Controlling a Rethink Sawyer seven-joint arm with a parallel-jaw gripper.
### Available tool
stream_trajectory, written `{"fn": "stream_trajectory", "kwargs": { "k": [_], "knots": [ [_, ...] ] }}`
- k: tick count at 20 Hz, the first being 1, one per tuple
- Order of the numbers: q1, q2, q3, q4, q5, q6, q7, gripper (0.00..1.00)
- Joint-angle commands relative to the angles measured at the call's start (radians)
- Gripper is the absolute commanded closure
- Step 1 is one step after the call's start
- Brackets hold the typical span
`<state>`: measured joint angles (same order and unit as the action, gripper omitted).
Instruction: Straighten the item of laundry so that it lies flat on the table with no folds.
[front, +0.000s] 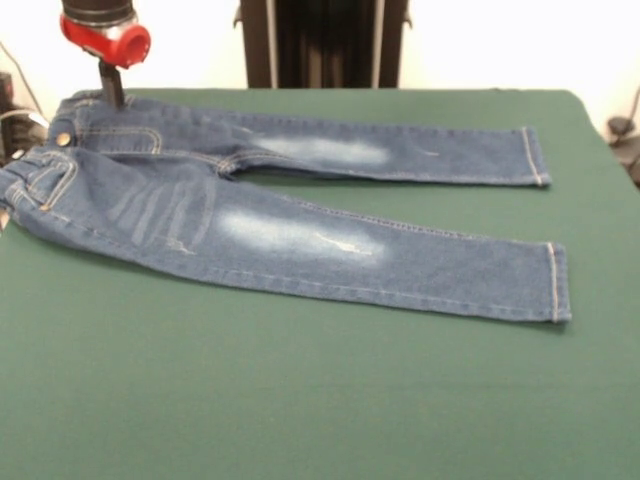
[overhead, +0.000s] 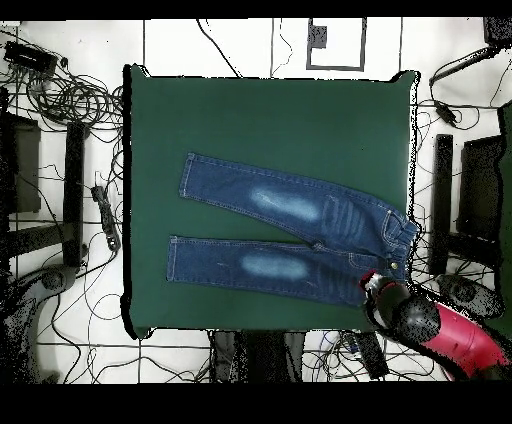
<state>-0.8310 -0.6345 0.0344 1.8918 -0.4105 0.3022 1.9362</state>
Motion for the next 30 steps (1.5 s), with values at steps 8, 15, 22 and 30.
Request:
{"fn": "stream_trajectory", "kwargs": {
  "k": [8,15,22,30],
  "knots": [
    [0.11,0.1,0.151,-0.179,0.077,0.143,0.028,1.0],
    [0.124,0.126,0.179,-0.215,0.093,0.147,0.019,1.0],
    [0.22,0.151,0.112,-0.269,0.082,0.118,0.081,1.0],
    [0.245,0.224,0.1,-0.312,0.091,0.083,0.093,1.0]
  ]
}}
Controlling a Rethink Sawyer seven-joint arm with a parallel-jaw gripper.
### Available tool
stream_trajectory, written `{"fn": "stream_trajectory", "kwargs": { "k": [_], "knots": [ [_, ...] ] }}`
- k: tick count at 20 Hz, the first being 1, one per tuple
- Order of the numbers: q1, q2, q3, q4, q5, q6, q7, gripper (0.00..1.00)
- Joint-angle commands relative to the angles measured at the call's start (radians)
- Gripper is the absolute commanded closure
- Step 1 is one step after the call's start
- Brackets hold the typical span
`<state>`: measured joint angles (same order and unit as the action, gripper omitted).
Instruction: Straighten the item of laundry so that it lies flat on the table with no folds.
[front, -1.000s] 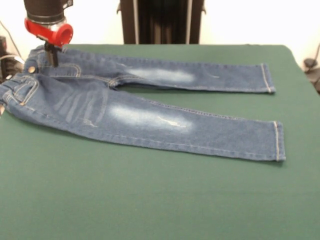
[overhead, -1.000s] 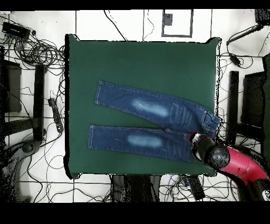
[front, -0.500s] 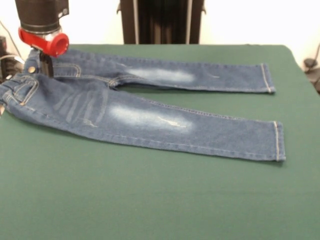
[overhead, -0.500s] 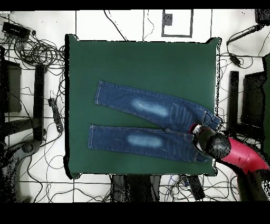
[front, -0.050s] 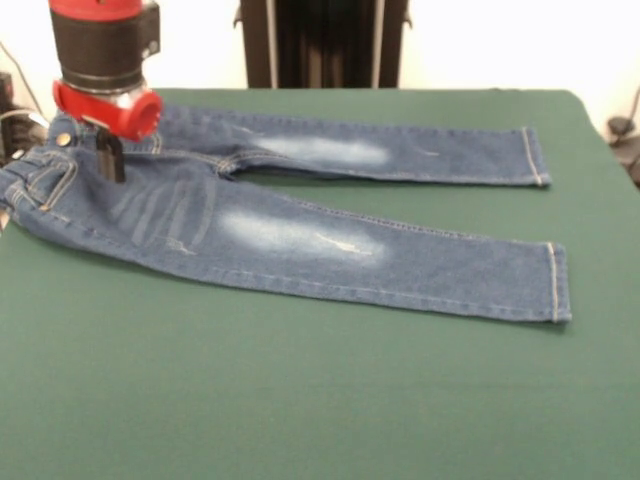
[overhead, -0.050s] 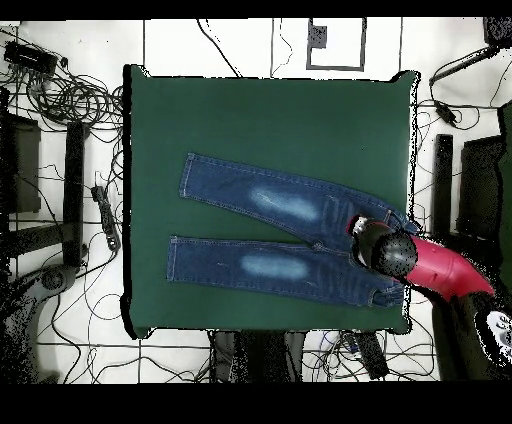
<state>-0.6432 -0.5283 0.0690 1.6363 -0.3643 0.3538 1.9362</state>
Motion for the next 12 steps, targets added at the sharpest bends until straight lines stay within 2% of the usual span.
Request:
{"fn": "stream_trajectory", "kwargs": {
  "k": [1,12],
  "knots": [
    [0.055,0.124,0.068,-0.059,0.047,0.029,0.091,1.0],
    [0.075,0.2,0.061,-0.099,0.055,-0.01,0.12,1.0]
  ]
}}
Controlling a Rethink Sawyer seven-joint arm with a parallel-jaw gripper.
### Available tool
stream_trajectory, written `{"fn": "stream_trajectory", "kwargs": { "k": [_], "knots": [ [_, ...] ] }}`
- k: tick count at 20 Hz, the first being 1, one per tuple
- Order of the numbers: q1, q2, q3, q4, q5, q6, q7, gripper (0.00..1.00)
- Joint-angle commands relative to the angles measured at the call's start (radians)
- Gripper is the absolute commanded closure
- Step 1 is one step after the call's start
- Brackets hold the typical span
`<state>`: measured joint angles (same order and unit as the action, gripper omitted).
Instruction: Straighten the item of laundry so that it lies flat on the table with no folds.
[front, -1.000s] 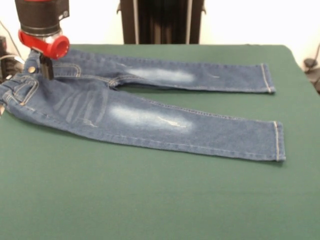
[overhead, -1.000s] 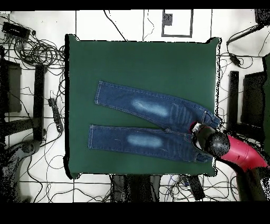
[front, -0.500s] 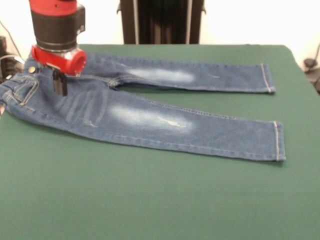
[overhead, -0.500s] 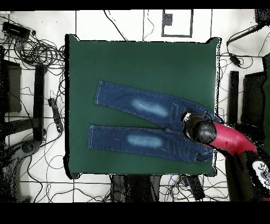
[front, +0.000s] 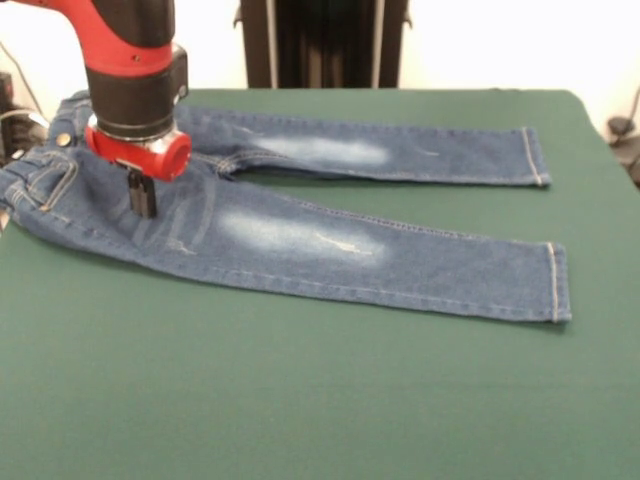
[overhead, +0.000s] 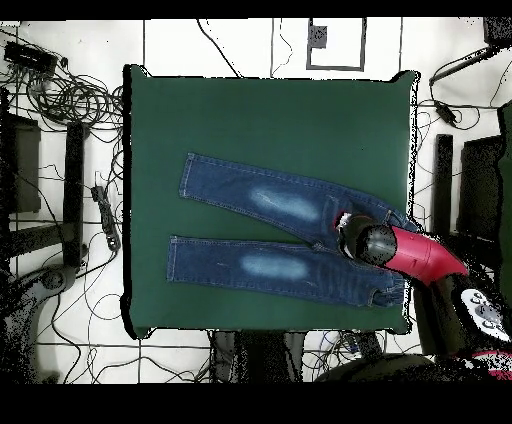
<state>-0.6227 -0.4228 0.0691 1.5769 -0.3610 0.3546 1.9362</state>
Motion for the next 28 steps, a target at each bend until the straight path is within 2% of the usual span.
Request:
{"fn": "stream_trajectory", "kwargs": {
  "k": [1,7,13,17,22,28],
  "knots": [
    [0.057,0.099,0.061,-0.039,0.054,-0.018,0.125,1.0],
    [0.042,0.136,0.082,-0.049,0.066,-0.041,0.118,1.0],
    [0.052,0.135,0.077,-0.044,0.071,-0.044,0.12,1.0],
    [0.059,0.15,0.078,-0.078,0.046,-0.046,0.087,1.0],
    [0.046,0.152,0.118,-0.16,0.012,0.04,-0.032,1.0],
    [0.032,0.162,0.17,-0.23,-0.01,0.115,-0.122,1.0]
  ]
}}
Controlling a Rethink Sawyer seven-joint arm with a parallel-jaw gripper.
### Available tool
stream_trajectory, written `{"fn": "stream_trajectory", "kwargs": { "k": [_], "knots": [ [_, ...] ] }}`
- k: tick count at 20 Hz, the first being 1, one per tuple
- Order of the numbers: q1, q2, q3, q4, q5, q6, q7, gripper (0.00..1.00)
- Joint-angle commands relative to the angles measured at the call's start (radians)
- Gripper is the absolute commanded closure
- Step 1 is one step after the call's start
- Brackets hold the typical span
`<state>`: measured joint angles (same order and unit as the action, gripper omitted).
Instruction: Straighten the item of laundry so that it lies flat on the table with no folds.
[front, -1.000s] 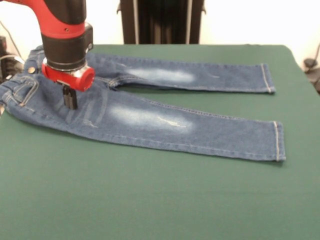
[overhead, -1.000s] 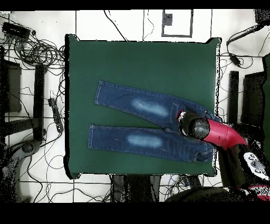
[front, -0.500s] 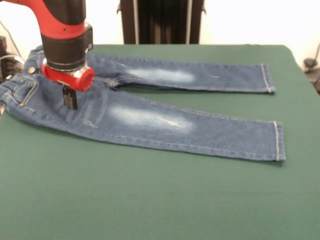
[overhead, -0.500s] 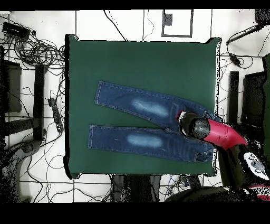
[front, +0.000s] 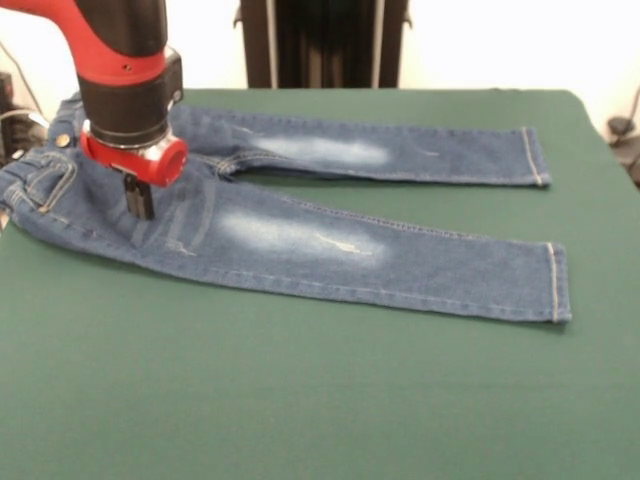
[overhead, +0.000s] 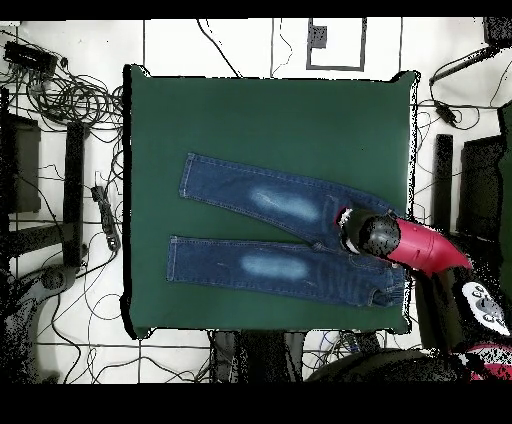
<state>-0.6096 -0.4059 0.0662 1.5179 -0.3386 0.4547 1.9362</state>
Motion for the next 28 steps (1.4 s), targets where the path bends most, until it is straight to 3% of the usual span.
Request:
{"fn": "stream_trajectory", "kwargs": {
  "k": [1,22,28],
  "knots": [
    [0.017,0.144,0.176,-0.173,-0.035,0.02,-0.124,1.0],
    [-0.004,0.129,0.203,-0.176,-0.058,0.04,-0.13,1.0],
    [-0.008,0.128,0.227,-0.222,-0.065,0.137,-0.213,1.0]
  ]
}}
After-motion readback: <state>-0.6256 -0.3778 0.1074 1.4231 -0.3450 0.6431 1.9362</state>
